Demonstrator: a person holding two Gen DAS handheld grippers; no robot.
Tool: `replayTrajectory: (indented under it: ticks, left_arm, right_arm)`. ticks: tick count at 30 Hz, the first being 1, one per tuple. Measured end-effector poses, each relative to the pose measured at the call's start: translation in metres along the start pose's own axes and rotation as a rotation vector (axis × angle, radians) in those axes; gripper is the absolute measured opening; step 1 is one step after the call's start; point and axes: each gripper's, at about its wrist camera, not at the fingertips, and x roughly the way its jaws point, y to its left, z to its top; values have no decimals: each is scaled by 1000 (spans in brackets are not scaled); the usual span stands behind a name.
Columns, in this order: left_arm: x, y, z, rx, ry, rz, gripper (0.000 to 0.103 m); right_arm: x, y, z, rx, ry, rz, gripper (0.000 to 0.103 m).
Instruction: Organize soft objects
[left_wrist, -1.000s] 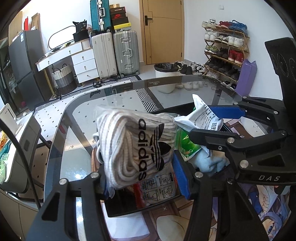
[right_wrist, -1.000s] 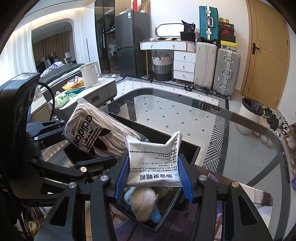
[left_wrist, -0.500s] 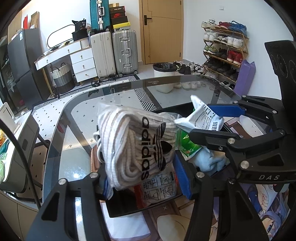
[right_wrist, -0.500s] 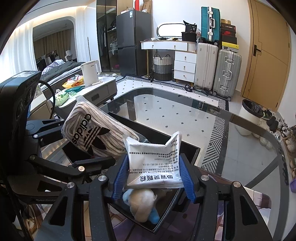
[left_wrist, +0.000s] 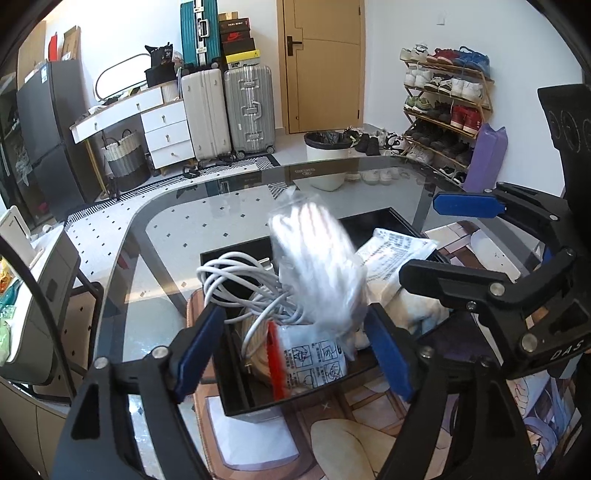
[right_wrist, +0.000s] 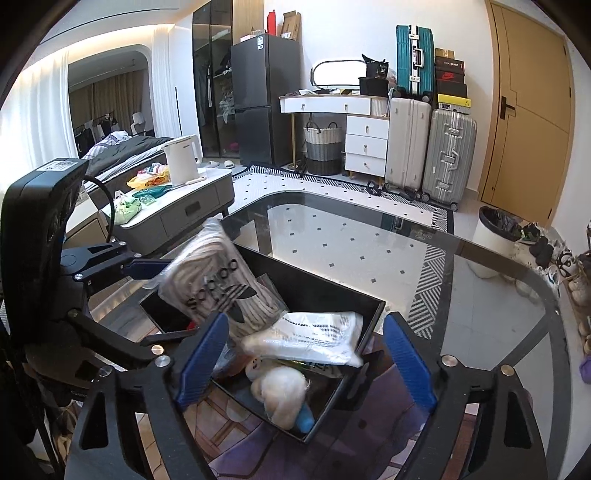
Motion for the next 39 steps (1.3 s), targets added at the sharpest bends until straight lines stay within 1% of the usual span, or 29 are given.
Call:
replayTrajectory:
  ticks: [2, 4, 9, 14, 22, 27, 39]
  left_arm:
    - [-3, 0, 0, -2, -5, 2, 79]
    - [-5, 1, 0, -2, -10, 10, 81]
    - [-13, 6, 1, -14, -37, 42, 93]
    - [-19, 7, 1, -9, -67, 69, 103]
    - [-32, 7, -1, -19, -107, 54, 103]
    - [-46, 4, -4, -15, -152, 67, 103]
    - [-69, 2, -13, -42, -200, 80, 103]
  right_arm:
    - [-2, 1, 0, 1, -4, 1, 91]
    - [-4, 2, 1, -1, -6, 0, 95]
    - [-10, 5, 0, -5, -27, -4, 102]
    - [-15, 6, 0, -4, -46, 2, 102]
    - [-36, 14, -4, 3, -91, -4, 102]
    - [-54, 17, -11, 6, -126, -16, 102]
    - [-101, 18, -29, 43, -221, -33, 102]
